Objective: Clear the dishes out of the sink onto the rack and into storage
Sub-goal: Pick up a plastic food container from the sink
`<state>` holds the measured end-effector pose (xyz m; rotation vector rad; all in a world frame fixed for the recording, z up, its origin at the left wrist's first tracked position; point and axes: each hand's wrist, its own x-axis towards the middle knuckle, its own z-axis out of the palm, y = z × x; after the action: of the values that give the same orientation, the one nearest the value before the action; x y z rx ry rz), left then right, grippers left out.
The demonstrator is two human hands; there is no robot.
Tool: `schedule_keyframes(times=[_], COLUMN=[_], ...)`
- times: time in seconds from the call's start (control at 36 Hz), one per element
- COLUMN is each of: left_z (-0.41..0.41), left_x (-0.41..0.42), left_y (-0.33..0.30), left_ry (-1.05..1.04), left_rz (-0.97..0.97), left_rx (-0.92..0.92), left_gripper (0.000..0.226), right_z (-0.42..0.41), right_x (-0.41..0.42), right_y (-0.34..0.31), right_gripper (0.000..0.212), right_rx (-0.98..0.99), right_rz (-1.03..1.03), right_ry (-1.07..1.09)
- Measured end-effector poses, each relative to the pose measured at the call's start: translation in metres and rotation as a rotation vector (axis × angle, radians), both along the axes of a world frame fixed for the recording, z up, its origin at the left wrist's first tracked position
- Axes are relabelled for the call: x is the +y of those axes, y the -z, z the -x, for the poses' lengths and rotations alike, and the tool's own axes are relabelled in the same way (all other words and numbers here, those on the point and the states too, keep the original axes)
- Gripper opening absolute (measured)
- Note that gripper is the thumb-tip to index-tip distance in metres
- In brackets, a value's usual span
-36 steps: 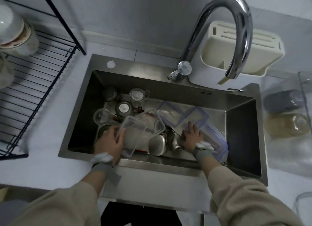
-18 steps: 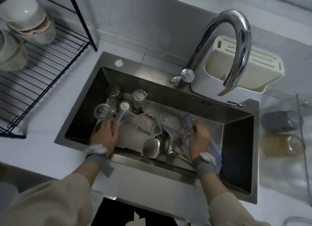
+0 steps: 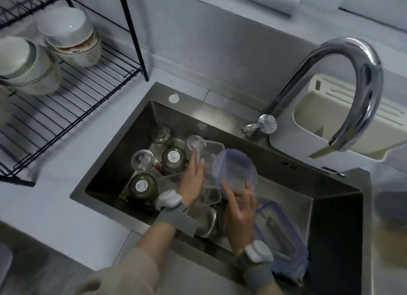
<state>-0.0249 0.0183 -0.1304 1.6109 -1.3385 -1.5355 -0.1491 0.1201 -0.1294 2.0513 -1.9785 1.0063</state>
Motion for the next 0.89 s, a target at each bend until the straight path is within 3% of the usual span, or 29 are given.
schedule_keyframes(times=[0.19,0.31,0.42,0.47,0.61,0.67,0.72,0.75,0.83,0.89], left_z=[-0.002,-0.002,-0.002,0.000,-0.005,-0.007,-0.005,-0.004,-0.004,-0.005], left_x=[-0.020,-0.014,-0.005,-0.007,-0.005,-0.004,-0.007,-0.008,-0.011,-0.013], left_y=[0.014,0.026,0.032,0.030,0.035,0.030,0.025,0.024,0.030,0.033], left_ry=[-0.038,-0.086,-0.069,-0.089,-0.218,-0.237,-0.257,-0.253,-0.191,-0.143], left_rz=[0.110,0.160,0.163,0.149,-0.002,-0.025,-0.063,-0.038,0.136,0.185], left_rx=[0.114,0.119,0.152,0.142,0.169,0.231,0.317,0.283,0.110,0.106], left_gripper=[0.056,0.040,0.046,0.037,0.038,0.051,0.088,0.092,0.050,0.041], right_z=[0.002,-0.006,-0.021,-0.025,-0.038,-0.040,-0.038,-0.035,-0.030,-0.029], right_x=[-0.013,-0.014,-0.021,-0.029,-0.044,-0.042,-0.041,-0.041,-0.040,-0.039], right_y=[0.013,0.017,0.018,0.010,0.010,0.011,0.009,0.007,0.005,0.004], right_gripper=[0.028,0.029,0.030,0.028,0.023,0.025,0.028,0.029,0.022,0.024], right_rx=[-0.053,-0.092,-0.130,-0.145,-0.158,-0.195,-0.231,-0.235,-0.207,-0.191], right_rz=[0.120,0.189,0.228,0.238,0.168,0.144,0.129,0.111,0.065,0.040], right_ry=[0.044,0.054,0.024,-0.049,-0.134,-0.144,-0.143,-0.137,-0.104,-0.085])
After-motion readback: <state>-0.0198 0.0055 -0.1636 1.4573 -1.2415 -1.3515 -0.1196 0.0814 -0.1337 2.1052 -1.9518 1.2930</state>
